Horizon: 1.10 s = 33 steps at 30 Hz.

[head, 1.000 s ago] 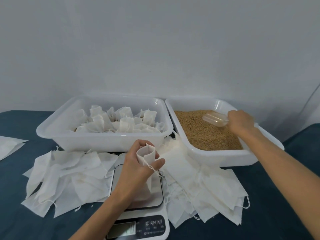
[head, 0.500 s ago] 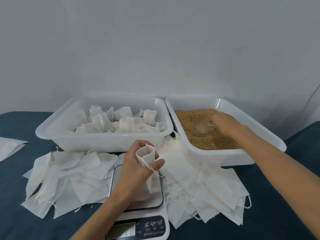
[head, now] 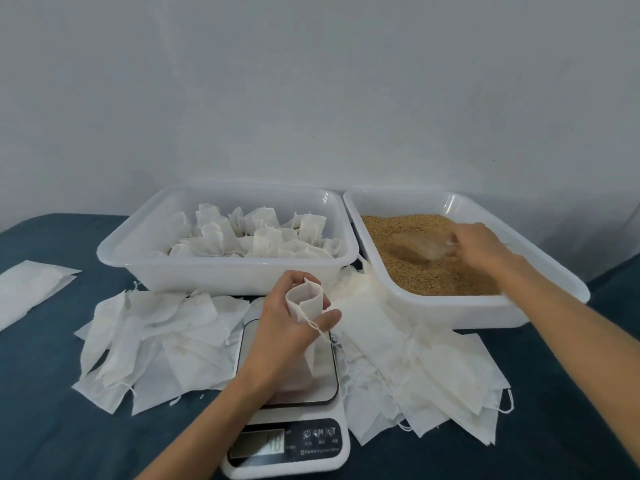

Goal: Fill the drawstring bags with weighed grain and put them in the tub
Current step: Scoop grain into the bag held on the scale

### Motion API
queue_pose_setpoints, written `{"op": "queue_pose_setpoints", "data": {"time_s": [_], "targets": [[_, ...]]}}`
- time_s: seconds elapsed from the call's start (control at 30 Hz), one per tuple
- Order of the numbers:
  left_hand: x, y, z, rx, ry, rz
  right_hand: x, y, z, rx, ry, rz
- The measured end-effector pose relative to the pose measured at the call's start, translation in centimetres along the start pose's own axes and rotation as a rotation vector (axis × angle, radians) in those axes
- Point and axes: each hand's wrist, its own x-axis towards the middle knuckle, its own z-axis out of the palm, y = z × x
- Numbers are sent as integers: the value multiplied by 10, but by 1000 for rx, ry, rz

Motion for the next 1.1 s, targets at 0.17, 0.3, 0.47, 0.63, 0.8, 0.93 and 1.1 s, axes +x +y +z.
{"op": "queue_pose_setpoints", "data": {"time_s": [0.17, 0.3, 0.47, 0.63, 0.8, 0.93, 1.1], "targets": [[-3, 5, 0, 31, -7, -6, 0, 3, 0, 111, 31, -9], [-3, 6, 0, 5, -10, -2, -3, -2, -5, 222, 46, -20], [0, 2, -1, 12, -12, 4, -14, -9, -17, 292, 46, -60], [2, -4, -2, 36, -3, -2, -39, -30, -38, 392, 66, -160], [3, -5, -1, 38, -8, -6, -73, -66, -63, 548, 40, -328], [2, -2, -1, 39, -11, -3, -100, -99, -82, 580, -34, -473], [1, 0, 0, 73, 0, -24, -114, -112, -93, 463, -2, -606]]}}
